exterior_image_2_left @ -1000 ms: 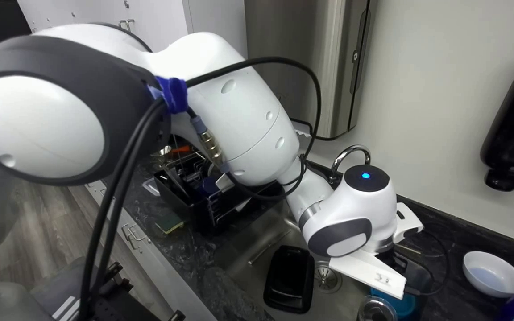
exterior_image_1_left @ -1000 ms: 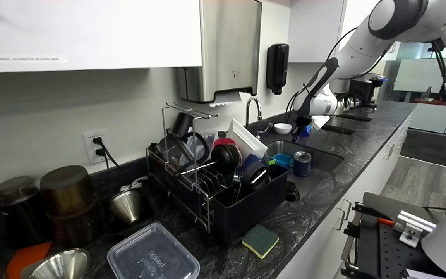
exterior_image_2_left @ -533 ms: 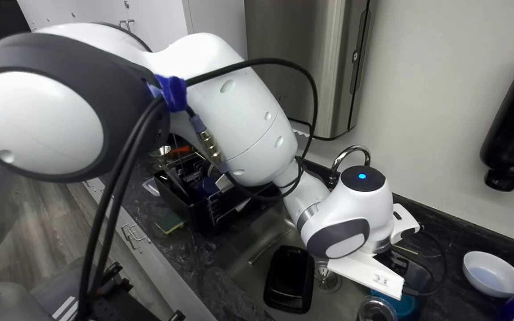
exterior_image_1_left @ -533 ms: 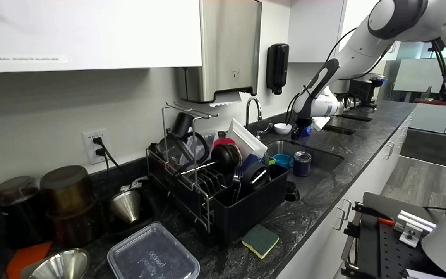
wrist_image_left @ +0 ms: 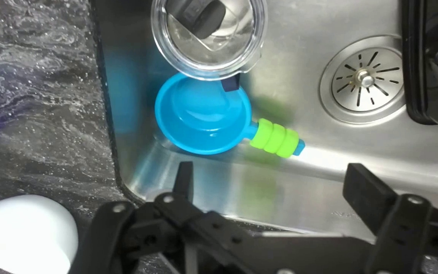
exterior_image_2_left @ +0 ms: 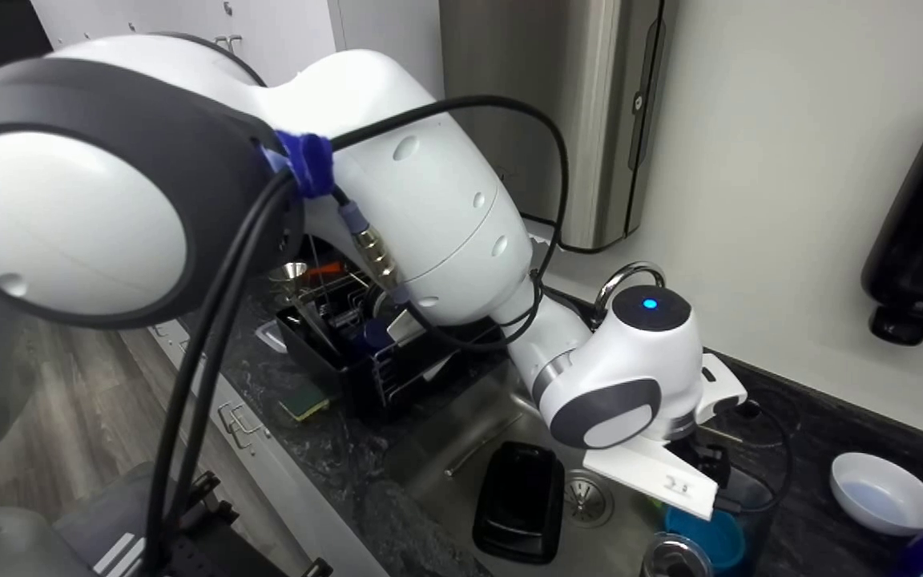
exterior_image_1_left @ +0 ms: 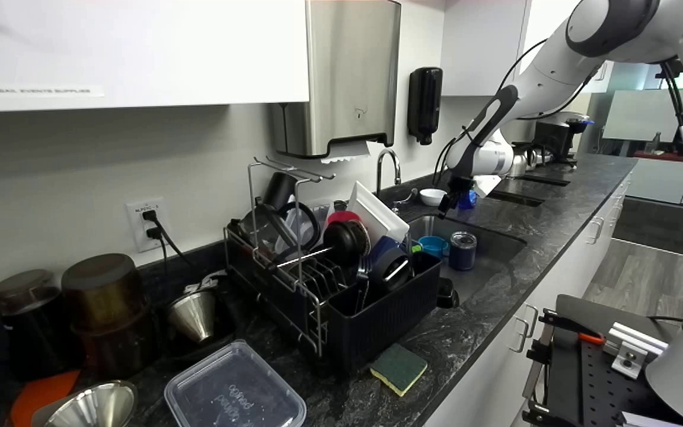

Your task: Take the straw out of the sink and put it in the cutlery compartment, pick the lid on the tray, place it on the cup in the sink, lift the cup, drop it in the sink then move the pan in the sink to the left

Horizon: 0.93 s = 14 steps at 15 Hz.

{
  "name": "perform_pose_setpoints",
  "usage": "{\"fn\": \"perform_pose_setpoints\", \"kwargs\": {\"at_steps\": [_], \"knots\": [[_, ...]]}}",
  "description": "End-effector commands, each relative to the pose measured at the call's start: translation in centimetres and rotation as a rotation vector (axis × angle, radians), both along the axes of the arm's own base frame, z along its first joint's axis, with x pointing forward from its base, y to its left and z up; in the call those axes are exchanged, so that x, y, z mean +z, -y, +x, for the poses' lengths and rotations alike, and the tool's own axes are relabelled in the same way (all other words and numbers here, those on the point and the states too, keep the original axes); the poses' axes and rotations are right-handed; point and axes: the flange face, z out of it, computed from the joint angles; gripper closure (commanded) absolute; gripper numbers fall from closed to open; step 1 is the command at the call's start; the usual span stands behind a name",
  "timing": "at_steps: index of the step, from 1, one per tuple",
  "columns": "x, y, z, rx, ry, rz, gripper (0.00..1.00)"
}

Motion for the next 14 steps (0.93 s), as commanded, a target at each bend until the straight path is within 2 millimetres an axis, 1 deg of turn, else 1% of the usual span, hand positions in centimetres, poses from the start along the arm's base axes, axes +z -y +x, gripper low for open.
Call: {"fn": "perform_pose_setpoints", "kwargs": {"at_steps": [1,5,10,12,14], "knots": [[0.1,-0.3,0.8,0.057,-0.026,-0.015,0.00],[0.1,-0.7,1.9,0.084,-0.067,-0.035,0.00],[0.4,0.4,3.1,0.133,-0.158,-0.065,0.00],[0.1,0.7,3.7,0.154,-0.187,-0.071,0.00],[-0.8,0.8,4.5,0.189,-0.213,-0.072,0.00]]}}
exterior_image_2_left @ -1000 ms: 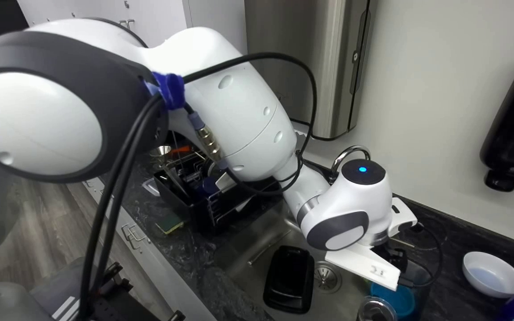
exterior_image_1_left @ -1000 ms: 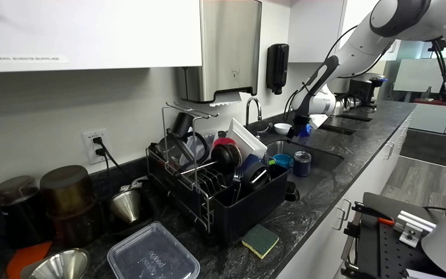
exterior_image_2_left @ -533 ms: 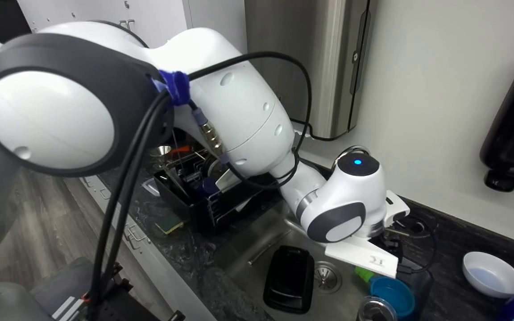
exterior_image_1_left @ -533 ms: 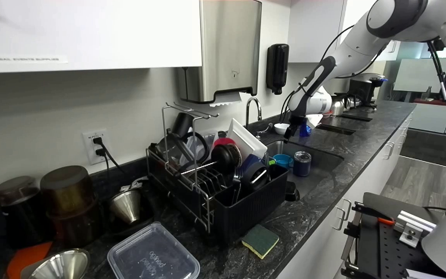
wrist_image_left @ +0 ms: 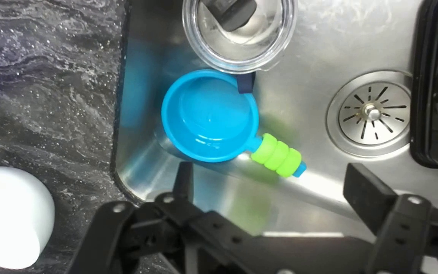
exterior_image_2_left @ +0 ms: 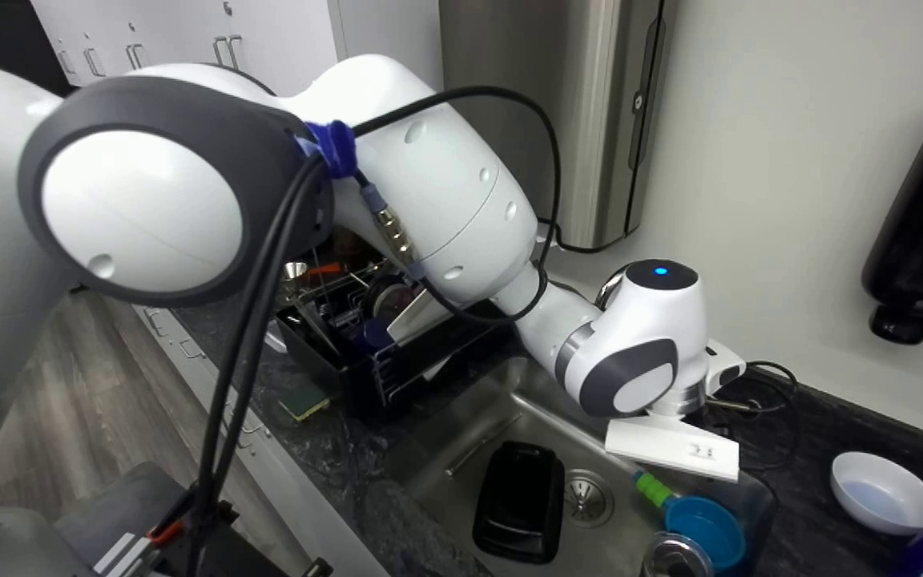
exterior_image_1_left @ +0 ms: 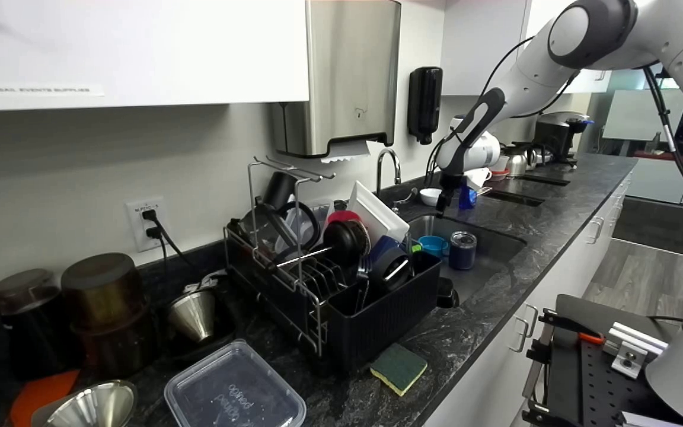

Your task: Take the straw out of the sink and put it in the cutlery compartment, pick the lid on the tray, place it on the cup in the sink, lift the cup, drop it in the sink then move the pan in the sink to the left

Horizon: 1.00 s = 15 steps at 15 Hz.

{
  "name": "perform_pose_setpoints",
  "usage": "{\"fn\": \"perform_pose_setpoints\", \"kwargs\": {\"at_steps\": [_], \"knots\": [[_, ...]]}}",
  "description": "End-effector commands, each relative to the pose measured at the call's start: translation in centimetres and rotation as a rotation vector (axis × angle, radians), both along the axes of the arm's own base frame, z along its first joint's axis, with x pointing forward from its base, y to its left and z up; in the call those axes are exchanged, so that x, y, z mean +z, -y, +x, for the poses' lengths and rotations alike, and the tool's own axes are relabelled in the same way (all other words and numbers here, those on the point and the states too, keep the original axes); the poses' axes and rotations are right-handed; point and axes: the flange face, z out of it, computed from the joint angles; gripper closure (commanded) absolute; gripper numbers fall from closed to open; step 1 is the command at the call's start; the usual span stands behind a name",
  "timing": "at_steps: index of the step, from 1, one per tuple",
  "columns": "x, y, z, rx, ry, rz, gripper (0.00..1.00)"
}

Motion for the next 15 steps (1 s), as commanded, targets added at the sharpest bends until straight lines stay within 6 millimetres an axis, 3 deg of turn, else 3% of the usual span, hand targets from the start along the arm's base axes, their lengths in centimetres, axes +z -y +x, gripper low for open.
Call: {"fn": "perform_pose_setpoints", "kwargs": {"at_steps": [1,6,15], "knots": [[-1.5,0.6,1.4,0.069,-0.069,-0.010,0.00],[-3.8,1.2,2.9,0.142,-0.108,-0.004,0.00],[-6.6,3.2,3.3,0.192,-0.178,0.002,0.00]]}}
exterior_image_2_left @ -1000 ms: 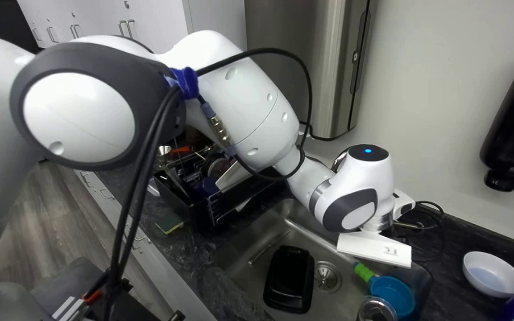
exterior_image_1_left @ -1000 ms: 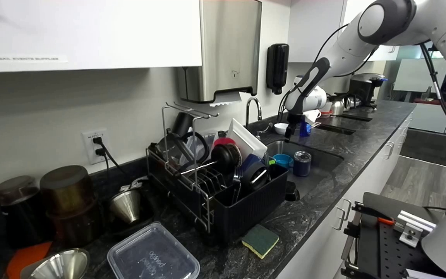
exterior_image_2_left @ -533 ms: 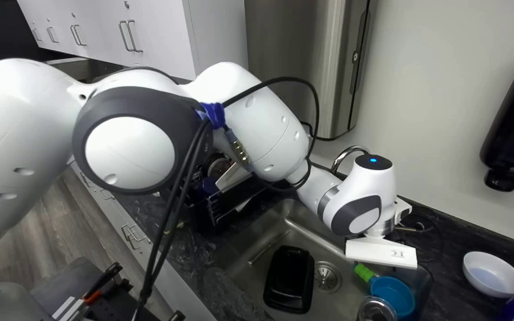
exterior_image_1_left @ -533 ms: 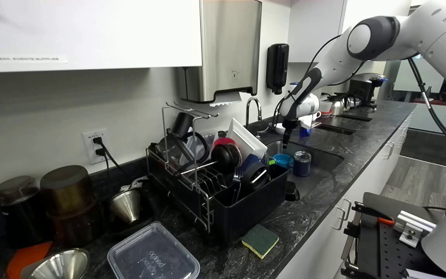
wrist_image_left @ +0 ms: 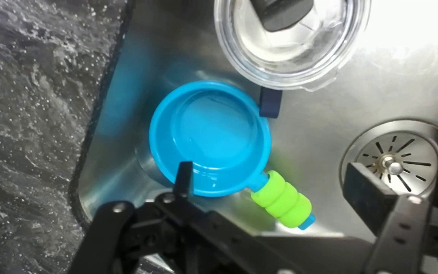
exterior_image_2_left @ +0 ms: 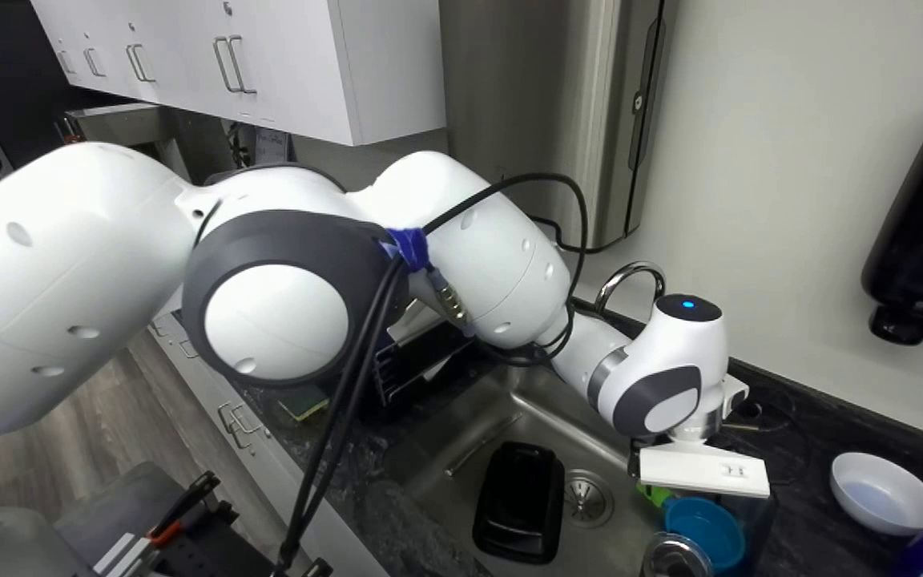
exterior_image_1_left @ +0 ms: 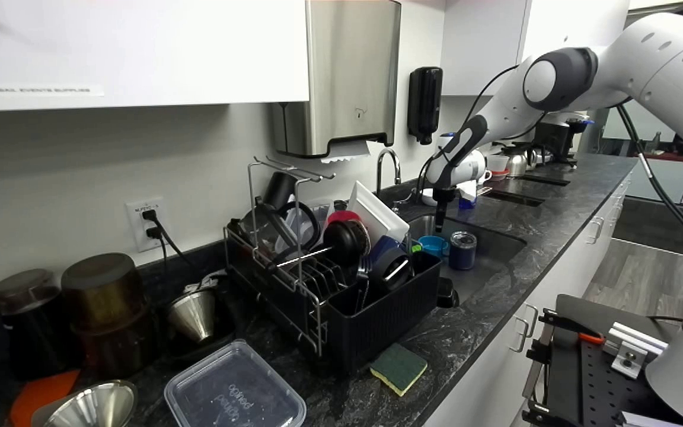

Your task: Take the straw out of the sink and put it in the cutlery compartment, pick the lid on the tray, place it on the cup in the sink, lift the cup, drop it in the sink then move the pan in the sink to the left

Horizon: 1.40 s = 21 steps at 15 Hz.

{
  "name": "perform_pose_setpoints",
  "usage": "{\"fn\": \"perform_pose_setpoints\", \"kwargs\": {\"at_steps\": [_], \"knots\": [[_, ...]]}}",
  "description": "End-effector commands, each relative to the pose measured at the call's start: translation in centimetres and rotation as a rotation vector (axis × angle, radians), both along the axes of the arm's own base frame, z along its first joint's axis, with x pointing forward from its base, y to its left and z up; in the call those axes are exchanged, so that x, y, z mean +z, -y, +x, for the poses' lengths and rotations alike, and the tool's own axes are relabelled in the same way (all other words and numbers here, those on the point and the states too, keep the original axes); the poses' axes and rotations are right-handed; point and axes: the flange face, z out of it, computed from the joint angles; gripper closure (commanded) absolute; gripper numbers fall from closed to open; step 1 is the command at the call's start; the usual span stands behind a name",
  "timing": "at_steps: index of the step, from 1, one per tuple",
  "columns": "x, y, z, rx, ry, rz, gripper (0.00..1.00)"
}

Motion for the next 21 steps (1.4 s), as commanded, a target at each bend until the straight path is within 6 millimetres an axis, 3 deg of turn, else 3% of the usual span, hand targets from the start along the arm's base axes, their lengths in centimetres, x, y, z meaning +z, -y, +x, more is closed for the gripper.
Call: {"fn": "perform_pose_setpoints", "kwargs": {"at_steps": [1,21], "knots": [[-0.9,0.7,0.5,0.032,-0.050,-0.006,0.00],[-6.0,2.4,0.1,0.036,-0.131,0.036,0.00]]}}
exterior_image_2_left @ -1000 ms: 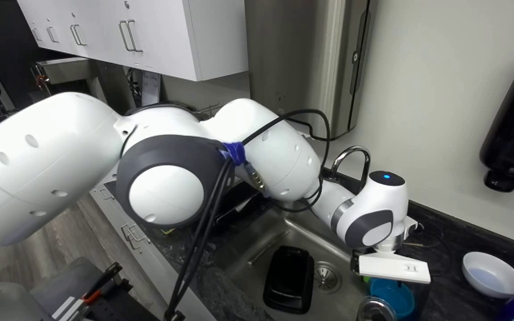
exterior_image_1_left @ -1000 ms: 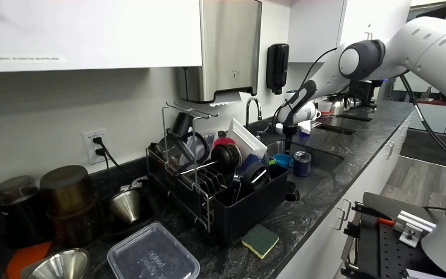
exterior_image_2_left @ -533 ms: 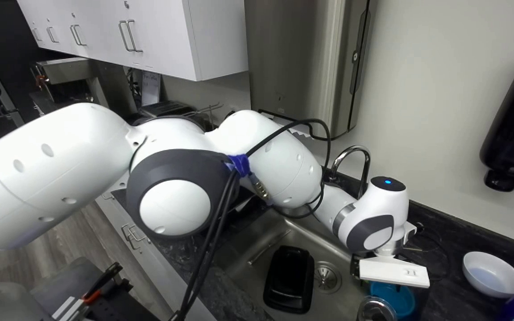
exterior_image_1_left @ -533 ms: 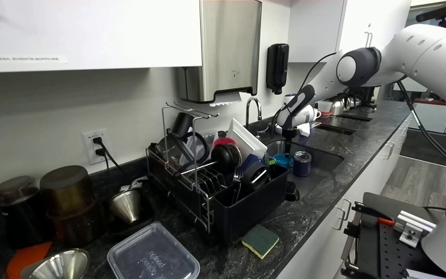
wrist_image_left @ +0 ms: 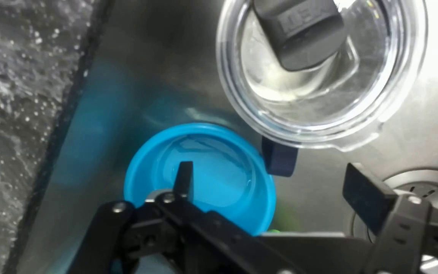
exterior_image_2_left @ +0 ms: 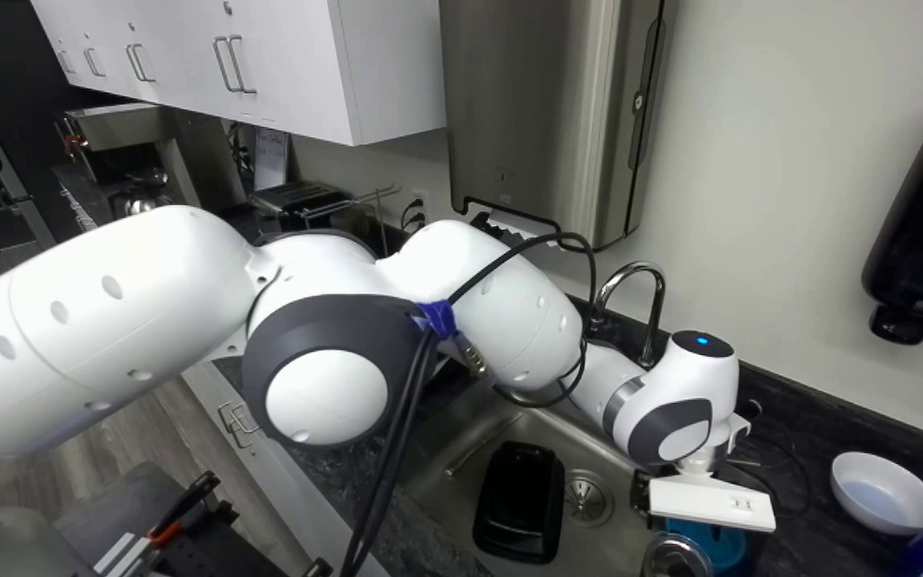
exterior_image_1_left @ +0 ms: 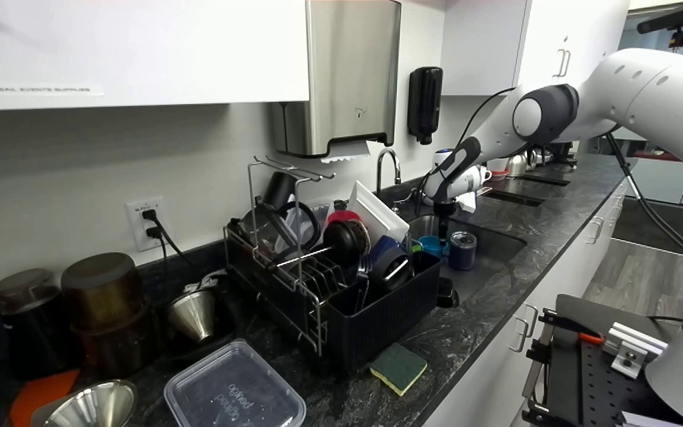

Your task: Take the straw out of the sink and put it in the cutlery compartment, pick the lid on the tray, place it on the cup in the sink, lift the cup, drop it in the sink then move the pan in the sink to the left

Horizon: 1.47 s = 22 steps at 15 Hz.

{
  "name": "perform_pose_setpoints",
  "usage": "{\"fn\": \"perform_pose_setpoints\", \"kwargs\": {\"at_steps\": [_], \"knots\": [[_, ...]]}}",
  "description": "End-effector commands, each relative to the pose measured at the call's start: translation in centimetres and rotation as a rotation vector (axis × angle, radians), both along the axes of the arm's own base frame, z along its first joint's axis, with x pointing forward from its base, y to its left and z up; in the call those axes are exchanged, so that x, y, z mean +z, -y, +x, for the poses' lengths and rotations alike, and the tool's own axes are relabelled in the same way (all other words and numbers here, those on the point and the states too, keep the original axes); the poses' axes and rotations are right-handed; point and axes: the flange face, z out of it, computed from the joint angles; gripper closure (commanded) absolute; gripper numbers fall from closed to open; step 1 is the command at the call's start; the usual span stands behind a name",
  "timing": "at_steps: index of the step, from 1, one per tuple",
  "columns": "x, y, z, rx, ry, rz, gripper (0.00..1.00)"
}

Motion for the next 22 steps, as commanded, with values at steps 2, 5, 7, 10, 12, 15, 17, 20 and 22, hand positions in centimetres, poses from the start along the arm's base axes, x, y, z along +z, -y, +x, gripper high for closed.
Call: {"fn": "perform_pose_setpoints", "kwargs": {"at_steps": [2,5,7,10,12,15,17,20,22], "knots": [[-0.6,0.7,0.0,0.025,-0.029,0.004,0.00],[-0.8,1.0,0.0,0.030,-0.028,0.005,0.06],[-1.1,1.0,-0.1,0.037,-0.026,0.004,0.34],[-1.2,1.0,-0.3,0.039,-0.027,0.006,0.55],[-1.3,1.0,-0.3,0.040,-0.028,0.007,0.69],[-1.3,1.0,-0.3,0.041,-0.027,0.008,0.90],[-1.3,1.0,-0.4,0.039,-0.029,0.009,1.00],[-1.0,1.0,-0.6,0.028,-0.034,0.005,0.96],[-0.6,1.1,-1.0,0.018,-0.033,-0.006,0.96]]}}
